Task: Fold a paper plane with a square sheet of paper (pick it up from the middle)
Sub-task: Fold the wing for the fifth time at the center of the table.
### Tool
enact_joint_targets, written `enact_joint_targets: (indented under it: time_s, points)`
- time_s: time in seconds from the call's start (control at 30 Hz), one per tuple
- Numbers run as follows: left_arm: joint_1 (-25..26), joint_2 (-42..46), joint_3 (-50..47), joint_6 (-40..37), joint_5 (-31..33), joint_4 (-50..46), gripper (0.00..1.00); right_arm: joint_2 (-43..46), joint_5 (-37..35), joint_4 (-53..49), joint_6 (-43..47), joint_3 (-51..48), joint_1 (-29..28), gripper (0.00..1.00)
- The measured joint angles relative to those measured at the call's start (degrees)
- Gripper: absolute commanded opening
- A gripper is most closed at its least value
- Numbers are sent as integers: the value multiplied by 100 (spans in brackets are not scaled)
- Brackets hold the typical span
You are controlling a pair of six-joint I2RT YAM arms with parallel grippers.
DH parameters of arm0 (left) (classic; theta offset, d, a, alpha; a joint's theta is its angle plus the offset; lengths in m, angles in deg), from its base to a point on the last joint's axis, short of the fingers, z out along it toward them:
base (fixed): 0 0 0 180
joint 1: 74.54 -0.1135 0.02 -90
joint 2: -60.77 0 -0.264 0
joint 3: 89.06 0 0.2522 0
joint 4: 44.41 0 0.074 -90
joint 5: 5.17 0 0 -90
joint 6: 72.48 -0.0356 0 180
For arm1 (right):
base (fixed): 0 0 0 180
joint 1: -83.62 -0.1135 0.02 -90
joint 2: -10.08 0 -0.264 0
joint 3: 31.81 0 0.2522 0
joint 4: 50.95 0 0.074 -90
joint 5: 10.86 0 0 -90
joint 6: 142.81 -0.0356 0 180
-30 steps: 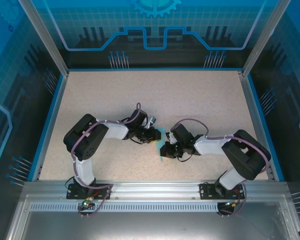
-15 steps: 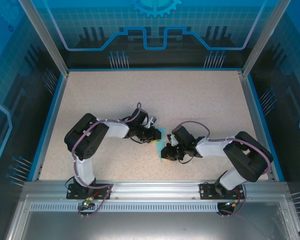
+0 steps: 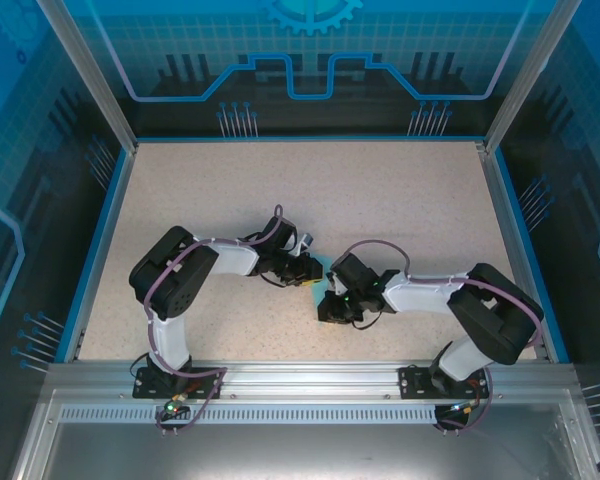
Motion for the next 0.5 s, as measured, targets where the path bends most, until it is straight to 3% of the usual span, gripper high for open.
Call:
enact_joint_targets:
  time_s: [0.23, 0.37, 0.5]
  points:
    - [0, 0, 0, -7, 0, -2, 24, 772, -166, -675, -4, -26, 22, 17]
    - [0, 0, 0, -17, -2, -2, 24, 1069, -44, -26, -166, -94, 131, 14]
    - [-4, -7, 0, -17, -15, -2, 24, 693, 155, 822, -466, -114, 225, 12]
